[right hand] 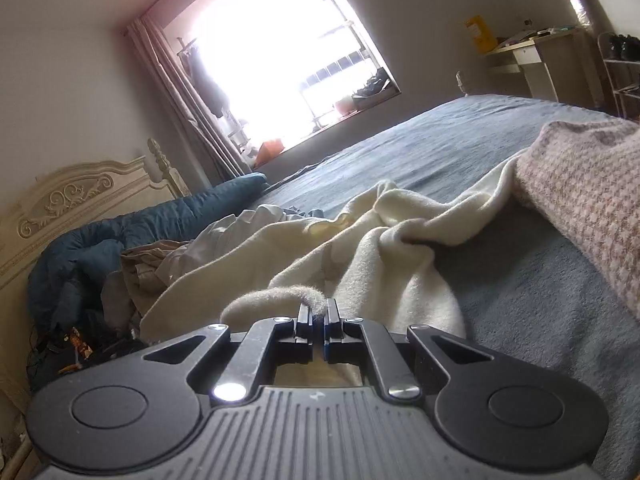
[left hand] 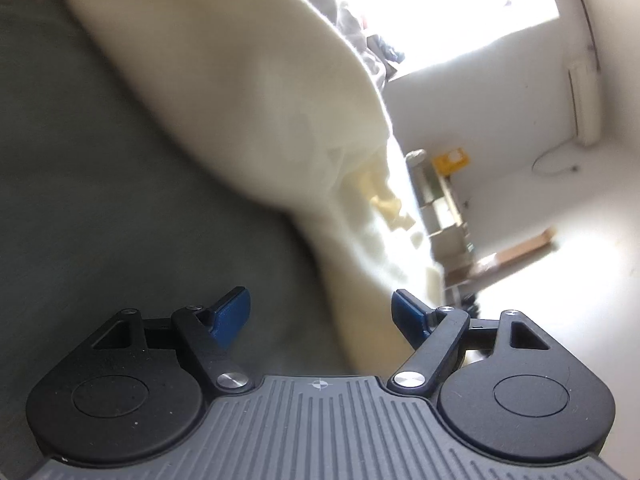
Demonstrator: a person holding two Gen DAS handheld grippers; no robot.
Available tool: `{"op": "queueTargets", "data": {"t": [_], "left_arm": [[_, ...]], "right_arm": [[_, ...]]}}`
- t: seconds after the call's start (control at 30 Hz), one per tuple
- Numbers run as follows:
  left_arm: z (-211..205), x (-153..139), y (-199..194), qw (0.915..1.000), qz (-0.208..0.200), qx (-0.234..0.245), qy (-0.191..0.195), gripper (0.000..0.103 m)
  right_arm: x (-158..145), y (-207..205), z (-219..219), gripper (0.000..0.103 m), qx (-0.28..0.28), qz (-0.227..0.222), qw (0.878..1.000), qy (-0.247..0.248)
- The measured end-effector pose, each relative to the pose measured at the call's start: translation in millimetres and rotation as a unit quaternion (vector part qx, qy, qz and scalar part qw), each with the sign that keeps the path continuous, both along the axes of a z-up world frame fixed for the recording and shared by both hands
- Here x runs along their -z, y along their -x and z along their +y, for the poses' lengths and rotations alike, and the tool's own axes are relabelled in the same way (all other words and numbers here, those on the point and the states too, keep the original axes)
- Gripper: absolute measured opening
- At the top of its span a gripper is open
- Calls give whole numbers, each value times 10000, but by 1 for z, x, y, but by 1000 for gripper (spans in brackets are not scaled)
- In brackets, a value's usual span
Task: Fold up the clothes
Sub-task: 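Grasp the fleece with the left gripper while the right gripper releases it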
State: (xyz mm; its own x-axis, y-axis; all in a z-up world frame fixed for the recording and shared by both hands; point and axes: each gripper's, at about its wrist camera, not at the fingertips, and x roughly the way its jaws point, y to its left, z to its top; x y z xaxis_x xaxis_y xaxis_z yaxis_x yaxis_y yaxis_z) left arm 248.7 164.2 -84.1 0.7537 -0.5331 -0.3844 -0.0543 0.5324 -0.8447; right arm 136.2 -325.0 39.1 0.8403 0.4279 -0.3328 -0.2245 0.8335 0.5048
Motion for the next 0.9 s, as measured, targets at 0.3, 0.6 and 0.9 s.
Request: {"op": "queueTargets", "data": {"t": [0.3, 0.6, 0.9], "left_arm": [[-23, 13, -59, 9996, 220, 61, -157, 56], [-26, -5, -57, 9998, 29, -61, -170, 10], [31, -50, -36, 9953, -429, 6, -866, 7]], "right_arm": [[-18, 16, 19, 5, -489, -383, 9966, 548], [-56, 43, 54, 5, -1181, -805, 9784, 1496], [-77, 70, 133, 5, -2919, -502, 9412, 1625]]}}
